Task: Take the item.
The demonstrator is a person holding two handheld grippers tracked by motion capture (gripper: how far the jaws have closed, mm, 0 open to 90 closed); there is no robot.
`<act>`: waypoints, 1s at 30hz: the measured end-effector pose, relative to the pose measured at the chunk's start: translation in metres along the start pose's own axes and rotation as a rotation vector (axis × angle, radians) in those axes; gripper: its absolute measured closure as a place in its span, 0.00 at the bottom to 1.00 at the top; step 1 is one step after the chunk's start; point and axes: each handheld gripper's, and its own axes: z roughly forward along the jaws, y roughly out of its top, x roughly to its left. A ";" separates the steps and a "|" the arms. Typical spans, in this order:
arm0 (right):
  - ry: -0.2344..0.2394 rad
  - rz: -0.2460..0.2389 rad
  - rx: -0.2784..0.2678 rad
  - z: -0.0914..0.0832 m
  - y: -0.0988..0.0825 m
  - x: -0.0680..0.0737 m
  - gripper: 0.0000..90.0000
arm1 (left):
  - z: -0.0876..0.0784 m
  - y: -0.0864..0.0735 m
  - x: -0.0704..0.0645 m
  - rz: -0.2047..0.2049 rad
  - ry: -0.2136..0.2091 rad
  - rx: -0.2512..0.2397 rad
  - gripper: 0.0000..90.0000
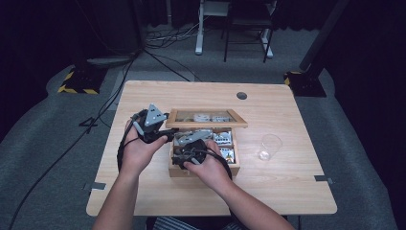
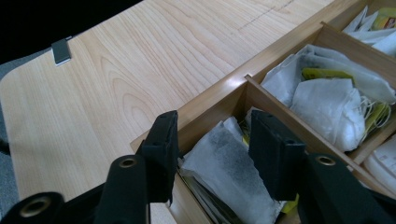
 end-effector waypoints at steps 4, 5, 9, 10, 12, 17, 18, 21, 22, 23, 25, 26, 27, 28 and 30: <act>-0.023 -0.004 0.020 0.004 -0.001 -0.001 0.57 | 0.000 0.000 0.000 0.000 0.000 0.001 0.50; -0.028 -0.003 0.027 0.004 -0.001 -0.002 0.56 | 0.000 0.000 0.000 0.000 0.000 0.001 0.50; -0.051 -0.003 0.059 0.006 -0.001 -0.005 0.53 | 0.000 0.000 0.000 0.000 -0.001 0.003 0.50; -0.052 -0.001 0.067 0.006 -0.001 -0.005 0.52 | 0.000 0.000 0.000 0.002 0.000 0.003 0.50; -0.061 -0.005 0.076 0.007 -0.001 -0.006 0.52 | 0.000 0.000 0.000 0.001 0.000 0.005 0.50; -0.063 -0.012 0.086 0.008 -0.003 -0.007 0.60 | 0.000 0.000 0.000 0.000 0.001 0.004 0.50; -0.063 -0.012 0.086 0.008 -0.003 -0.007 0.60 | 0.000 0.000 0.000 0.000 0.001 0.005 0.50; -0.051 -0.007 0.089 0.011 -0.003 -0.008 0.61 | 0.000 0.000 0.000 0.002 0.001 0.007 0.50; -0.052 -0.002 0.089 0.011 -0.003 -0.008 0.60 | 0.000 0.000 0.000 0.001 0.002 0.008 0.50; -0.048 0.002 0.090 0.012 -0.003 -0.008 0.60 | 0.000 0.000 0.000 0.001 0.002 0.008 0.50; -0.040 0.006 0.095 0.013 -0.003 -0.009 0.62 | 0.000 0.000 -0.001 0.000 0.002 0.008 0.50; -0.032 0.007 0.099 0.013 -0.003 -0.009 0.66 | 0.001 0.000 -0.001 0.000 0.003 0.008 0.49; -0.027 0.007 0.103 0.013 -0.003 -0.009 0.69 | 0.001 0.000 -0.001 0.000 0.003 0.007 0.49; -0.024 0.003 0.110 0.013 -0.004 -0.009 0.73 | 0.001 0.000 -0.001 -0.001 0.002 0.007 0.49; -0.028 -0.004 0.121 0.013 -0.004 -0.008 0.81 | 0.001 0.000 -0.001 0.001 0.003 0.007 0.49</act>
